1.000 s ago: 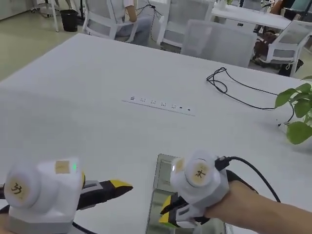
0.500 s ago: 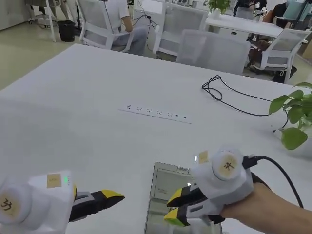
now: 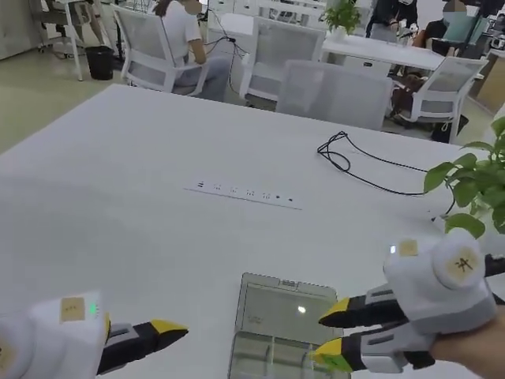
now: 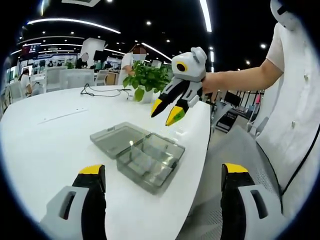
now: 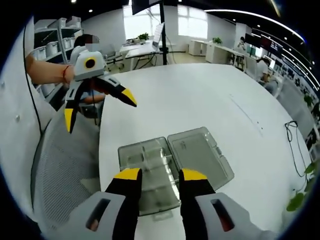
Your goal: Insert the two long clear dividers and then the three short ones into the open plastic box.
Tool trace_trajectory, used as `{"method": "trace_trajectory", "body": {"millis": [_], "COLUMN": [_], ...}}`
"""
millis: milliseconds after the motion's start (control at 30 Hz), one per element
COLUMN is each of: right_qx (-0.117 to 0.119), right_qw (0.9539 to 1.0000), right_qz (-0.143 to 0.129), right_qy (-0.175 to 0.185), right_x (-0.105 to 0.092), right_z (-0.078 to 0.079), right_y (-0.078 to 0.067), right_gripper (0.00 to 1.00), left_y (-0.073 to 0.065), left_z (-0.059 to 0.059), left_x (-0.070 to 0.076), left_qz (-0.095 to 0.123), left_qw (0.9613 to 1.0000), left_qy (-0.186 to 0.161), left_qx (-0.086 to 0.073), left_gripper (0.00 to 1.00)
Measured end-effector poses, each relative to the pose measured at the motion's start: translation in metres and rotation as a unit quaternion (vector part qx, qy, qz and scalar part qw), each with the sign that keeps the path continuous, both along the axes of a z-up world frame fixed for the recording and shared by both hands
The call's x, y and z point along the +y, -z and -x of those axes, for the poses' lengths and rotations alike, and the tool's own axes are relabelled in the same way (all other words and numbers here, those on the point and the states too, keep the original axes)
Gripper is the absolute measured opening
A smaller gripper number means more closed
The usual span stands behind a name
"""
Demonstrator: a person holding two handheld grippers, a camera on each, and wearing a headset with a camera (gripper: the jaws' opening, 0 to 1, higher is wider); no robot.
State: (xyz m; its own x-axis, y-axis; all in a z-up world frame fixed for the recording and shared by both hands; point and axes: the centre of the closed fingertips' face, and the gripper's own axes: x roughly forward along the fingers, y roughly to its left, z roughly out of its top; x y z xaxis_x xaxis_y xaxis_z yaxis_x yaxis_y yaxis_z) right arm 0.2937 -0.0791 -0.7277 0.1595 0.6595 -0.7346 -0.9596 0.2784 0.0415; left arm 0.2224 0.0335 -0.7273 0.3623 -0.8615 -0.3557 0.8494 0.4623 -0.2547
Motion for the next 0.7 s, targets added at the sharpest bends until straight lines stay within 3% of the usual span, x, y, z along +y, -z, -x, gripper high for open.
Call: {"method": "trace_trajectory", "body": {"millis": [400,700], "right_qx": [0.007,0.003], "right_qw": [0.9995,0.9966], "right_qz": [0.025,0.082], "right_qy": [0.016,-0.003], "right_x": [-0.048,-0.088], "right_z": [0.007,0.011], "right_y": [0.011,0.034], "right_gripper": [0.42,0.48], "left_y": [0.003,0.004], "left_z": [0.005,0.004], "left_x": [0.003,0.004], "left_qz": [-0.006,-0.004], "left_qw": [1.0,1.0], "left_qy": [-0.001,-0.005], "left_qx": [0.003,0.006], "left_gripper": [1.0,1.0]}}
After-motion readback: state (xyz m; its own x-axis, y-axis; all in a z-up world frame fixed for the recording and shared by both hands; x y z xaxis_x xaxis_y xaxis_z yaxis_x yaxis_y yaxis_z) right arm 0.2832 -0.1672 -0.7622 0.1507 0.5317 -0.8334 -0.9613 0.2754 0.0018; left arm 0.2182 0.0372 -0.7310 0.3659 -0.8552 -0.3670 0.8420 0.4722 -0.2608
